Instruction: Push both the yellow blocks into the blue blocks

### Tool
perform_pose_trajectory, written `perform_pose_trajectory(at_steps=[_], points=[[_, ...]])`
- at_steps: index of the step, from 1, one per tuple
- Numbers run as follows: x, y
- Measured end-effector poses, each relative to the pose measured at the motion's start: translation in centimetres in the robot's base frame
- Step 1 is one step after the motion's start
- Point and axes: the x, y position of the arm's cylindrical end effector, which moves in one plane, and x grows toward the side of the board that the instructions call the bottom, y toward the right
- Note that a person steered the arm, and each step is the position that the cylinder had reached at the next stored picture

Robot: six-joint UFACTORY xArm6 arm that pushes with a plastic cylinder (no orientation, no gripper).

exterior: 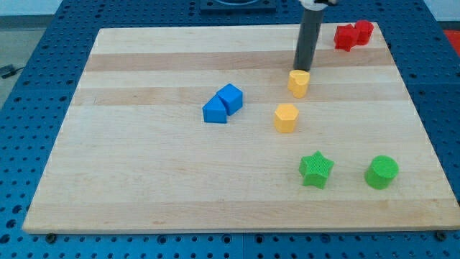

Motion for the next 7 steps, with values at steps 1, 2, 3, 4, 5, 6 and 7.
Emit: perform_pose_trajectory(at_steps=[1,2,3,4,5,6,7], points=[[3.1,-2.5],[6.0,-4.7],[5.1,-5.9],[0.4,-5.0],[-0.6,0.3],[1.3,5.2],[4.2,5.5]])
